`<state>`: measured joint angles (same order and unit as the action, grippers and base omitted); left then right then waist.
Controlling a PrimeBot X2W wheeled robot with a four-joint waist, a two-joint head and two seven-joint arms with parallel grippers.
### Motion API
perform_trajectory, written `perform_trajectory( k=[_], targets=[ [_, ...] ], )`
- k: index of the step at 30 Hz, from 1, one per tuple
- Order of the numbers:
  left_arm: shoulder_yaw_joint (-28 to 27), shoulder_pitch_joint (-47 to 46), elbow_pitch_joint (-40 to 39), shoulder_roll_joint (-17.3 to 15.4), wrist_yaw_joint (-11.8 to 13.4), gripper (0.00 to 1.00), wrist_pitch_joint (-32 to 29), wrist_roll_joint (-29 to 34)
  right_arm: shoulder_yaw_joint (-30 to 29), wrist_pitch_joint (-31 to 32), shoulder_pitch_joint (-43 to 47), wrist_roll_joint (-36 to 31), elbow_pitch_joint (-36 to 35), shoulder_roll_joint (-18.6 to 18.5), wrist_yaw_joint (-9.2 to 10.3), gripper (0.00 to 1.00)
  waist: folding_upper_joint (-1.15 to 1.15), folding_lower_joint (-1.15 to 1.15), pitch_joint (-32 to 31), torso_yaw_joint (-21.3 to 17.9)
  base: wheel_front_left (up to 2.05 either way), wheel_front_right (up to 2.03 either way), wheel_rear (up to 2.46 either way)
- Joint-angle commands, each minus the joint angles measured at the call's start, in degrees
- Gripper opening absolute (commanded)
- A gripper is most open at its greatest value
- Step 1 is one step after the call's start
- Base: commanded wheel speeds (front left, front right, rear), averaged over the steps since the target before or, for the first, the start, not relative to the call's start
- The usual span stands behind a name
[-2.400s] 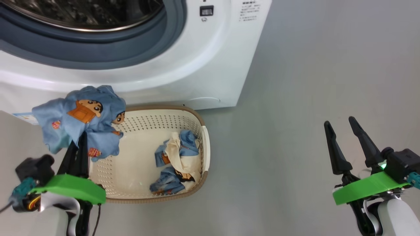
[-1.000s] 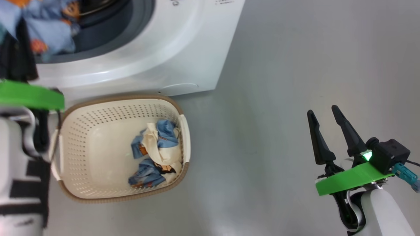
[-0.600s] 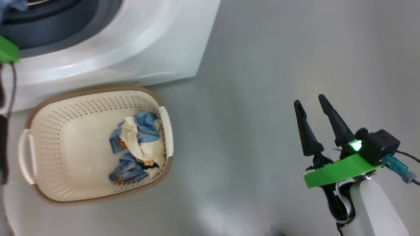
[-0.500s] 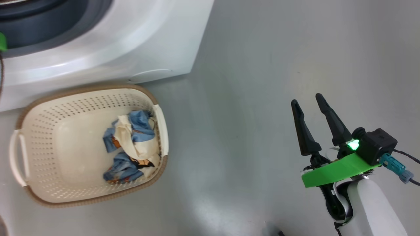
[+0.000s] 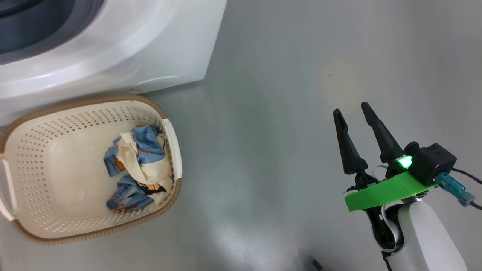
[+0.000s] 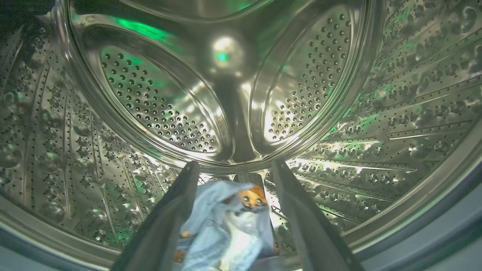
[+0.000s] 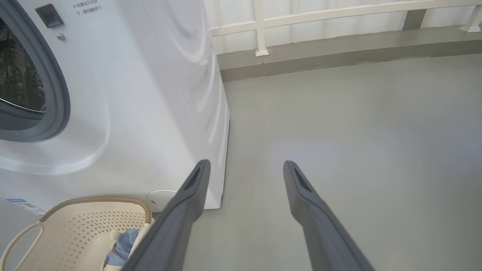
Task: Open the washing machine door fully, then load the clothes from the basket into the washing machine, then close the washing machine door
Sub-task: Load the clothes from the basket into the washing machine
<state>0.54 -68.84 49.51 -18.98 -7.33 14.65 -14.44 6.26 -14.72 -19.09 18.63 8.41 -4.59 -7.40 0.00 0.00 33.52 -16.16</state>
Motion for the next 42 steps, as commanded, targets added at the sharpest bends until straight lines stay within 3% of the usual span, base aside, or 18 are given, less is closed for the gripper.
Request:
perform_trajectory(
  k=[1,17,28,42],
  targets=[
    [-1.4,1.48,-1.12,-2.06,0.0,1.0,0.35,0.32,0.74,-0.28,0.4,0.9,-1.12,0.06,-0.09,1.0,0.0,0.0,-0.63,0.57,0.0,0.0,0.0],
    [-5.94,18.47,-9.15,2.81,-0.14,1.0,0.35,1.59,-0.17,-0.28,2.11,0.4,-0.99,-2.26,-0.09,1.0,0.0,0.0,-7.28,4.17,0.0,0.0,0.0],
    [-8.8,33.32,-16.51,8.15,-0.15,1.0,0.35,2.28,-0.8,-0.28,6.22,0.27,-0.29,-4.69,-0.09,1.0,0.0,0.0,-14.94,7.67,0.0,0.0,0.0],
    [-10.06,50.6,-25.16,10.83,-0.15,1.0,0.35,2.2,-1.2,-0.28,12.67,0.77,0.57,-6.77,-0.09,1.0,0.0,0.0,-23.76,10.23,0.0,0.0,0.0]
  ],
)
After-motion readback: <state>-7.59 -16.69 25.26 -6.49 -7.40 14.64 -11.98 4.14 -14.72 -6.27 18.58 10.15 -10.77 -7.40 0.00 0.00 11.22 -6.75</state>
